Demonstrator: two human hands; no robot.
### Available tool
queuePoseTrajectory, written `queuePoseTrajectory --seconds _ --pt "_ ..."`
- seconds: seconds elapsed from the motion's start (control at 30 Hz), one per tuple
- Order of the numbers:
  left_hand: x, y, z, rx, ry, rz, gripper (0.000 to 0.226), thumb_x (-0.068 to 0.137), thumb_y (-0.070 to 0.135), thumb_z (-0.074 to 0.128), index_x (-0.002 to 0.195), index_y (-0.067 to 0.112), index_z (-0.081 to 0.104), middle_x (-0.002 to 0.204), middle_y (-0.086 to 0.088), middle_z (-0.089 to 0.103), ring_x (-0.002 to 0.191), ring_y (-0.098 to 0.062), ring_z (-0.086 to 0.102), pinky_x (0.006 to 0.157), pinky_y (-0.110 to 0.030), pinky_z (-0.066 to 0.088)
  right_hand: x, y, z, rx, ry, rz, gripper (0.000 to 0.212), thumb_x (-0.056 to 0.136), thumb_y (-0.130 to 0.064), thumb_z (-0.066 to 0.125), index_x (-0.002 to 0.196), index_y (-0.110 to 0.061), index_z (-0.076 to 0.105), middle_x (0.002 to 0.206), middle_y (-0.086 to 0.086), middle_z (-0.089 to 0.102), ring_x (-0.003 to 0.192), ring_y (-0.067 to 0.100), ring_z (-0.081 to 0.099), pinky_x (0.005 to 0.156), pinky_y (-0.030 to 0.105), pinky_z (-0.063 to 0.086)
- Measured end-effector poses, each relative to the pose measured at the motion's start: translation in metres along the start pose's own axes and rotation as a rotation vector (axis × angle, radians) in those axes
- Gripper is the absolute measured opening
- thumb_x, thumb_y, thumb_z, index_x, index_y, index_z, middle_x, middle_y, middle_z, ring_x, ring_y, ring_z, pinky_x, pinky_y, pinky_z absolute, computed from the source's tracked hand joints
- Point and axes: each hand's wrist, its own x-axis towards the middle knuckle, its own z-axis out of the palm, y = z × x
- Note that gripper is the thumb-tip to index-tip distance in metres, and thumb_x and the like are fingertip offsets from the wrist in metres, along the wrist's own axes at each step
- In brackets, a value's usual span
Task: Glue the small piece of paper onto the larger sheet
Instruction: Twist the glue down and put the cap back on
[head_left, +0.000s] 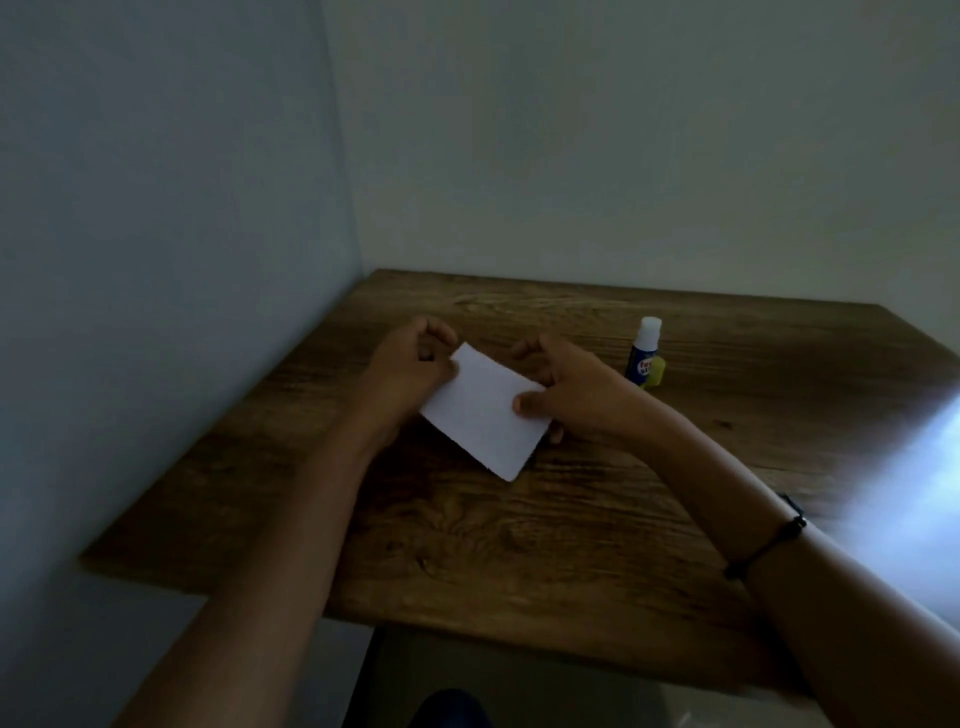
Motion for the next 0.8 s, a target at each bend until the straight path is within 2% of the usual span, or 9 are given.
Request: queuePoseTrajectory --seconds 0.07,0.2,0.27,0.37,0.47,0.57,0.67,0.73,0.8 --pt "-0.008 -0.003 0.0 0.135 -0.059 0.059 0.024 0.081 0.013 0.056 0.081 0.037 0.055 0.089 0.017 0.052 0.08 -0.004 0.051 0.056 -0.027 0.04 -0.003 0.0 -0.002 -0.131 0.045 0.007 0.043 0.082 -0.013 0.062 0.118 -0.02 0.041 0.105 0.004 0.053 0.074 0.014 0.057 0.049 0.022 0.045" --pt "-0.019 -0.01 0.007 0.45 -0.182 0.216 0.019 0.081 0.014 0.054 0.077 0.031 0.06 0.085 0.008 0.054 0.072 -0.004 0.049 0.054 -0.017 0.033 -0.008 0.002 0.0 -0.45 0.064 -0.069 0.018 0.083 -0.012 0.058 0.101 -0.014 0.054 0.112 0.005 0.056 0.099 0.019 0.052 0.076 0.028 0.041" --pt "-0.022 -0.014 0.012 0.566 -0.18 0.289 0.014 0.08 0.015 0.055 0.077 0.029 0.059 0.09 0.005 0.047 0.083 -0.008 0.042 0.061 -0.017 0.029 -0.012 0.002 0.003 -0.56 0.072 -0.076 0.012 0.086 -0.014 0.055 0.097 -0.014 0.056 0.112 0.008 0.054 0.099 0.023 0.053 0.08 0.033 0.046" --pt "-0.025 -0.018 0.018 0.695 -0.111 0.4 0.006 0.078 0.019 0.056 0.081 0.022 0.06 0.103 0.001 0.045 0.099 -0.013 0.032 0.077 -0.025 0.029 -0.018 0.001 0.009 -0.723 0.159 -0.076 0.016 0.088 -0.017 0.053 0.101 -0.01 0.059 0.122 0.014 0.043 0.099 0.028 0.052 0.082 0.039 0.049" --pt "-0.027 -0.015 0.027 0.828 -0.08 0.507 0.006 0.078 0.019 0.055 0.079 0.015 0.059 0.098 -0.004 0.054 0.095 -0.016 0.038 0.071 -0.027 0.029 -0.024 -0.001 0.016 -0.812 0.229 -0.094 0.014 0.088 -0.013 0.054 0.098 -0.005 0.059 0.123 0.018 0.042 0.098 0.031 0.053 0.08 0.039 0.05" --pt "-0.026 -0.006 0.033 0.88 -0.048 0.548 0.009 0.08 0.015 0.052 0.077 0.011 0.059 0.091 -0.007 0.059 0.089 -0.018 0.042 0.071 -0.027 0.031 -0.035 0.0 0.015 -0.764 0.324 -0.211 0.011 0.087 -0.01 0.054 0.095 -0.005 0.06 0.108 0.015 0.054 0.09 0.028 0.057 0.073 0.036 0.05" --pt "-0.023 0.006 0.042 0.813 -0.079 0.577 0.012 0.082 0.015 0.05 0.085 0.01 0.061 0.096 -0.009 0.06 0.09 -0.016 0.042 0.074 -0.026 0.034 -0.055 0.009 0.001 -0.566 0.635 -0.375 0.01 0.088 -0.013 0.05 0.086 -0.008 0.058 0.084 0.009 0.062 0.069 0.021 0.059 0.059 0.031 0.049" --pt "-0.023 0.019 0.053 0.58 -0.122 0.5 0.016 0.083 0.014 0.051 0.097 0.012 0.059 0.103 -0.006 0.059 0.089 -0.012 0.044 0.073 -0.024 0.036 -0.066 0.02 -0.015 -0.419 0.882 -0.416 0.008 0.087 -0.013 0.052 0.086 -0.006 0.057 0.079 0.008 0.062 0.064 0.019 0.057 0.056 0.029 0.048" --pt "-0.02 0.034 0.068 0.29 -0.179 0.364 0.029 0.085 0.017 0.054 0.114 0.015 0.053 0.11 -0.002 0.057 0.091 -0.009 0.049 0.074 -0.023 0.04 -0.069 0.036 -0.031 -0.268 1.014 -0.337 0.007 0.083 -0.008 0.055 0.09 -0.007 0.056 0.082 0.005 0.06 0.07 0.018 0.056 0.061 0.028 0.047"
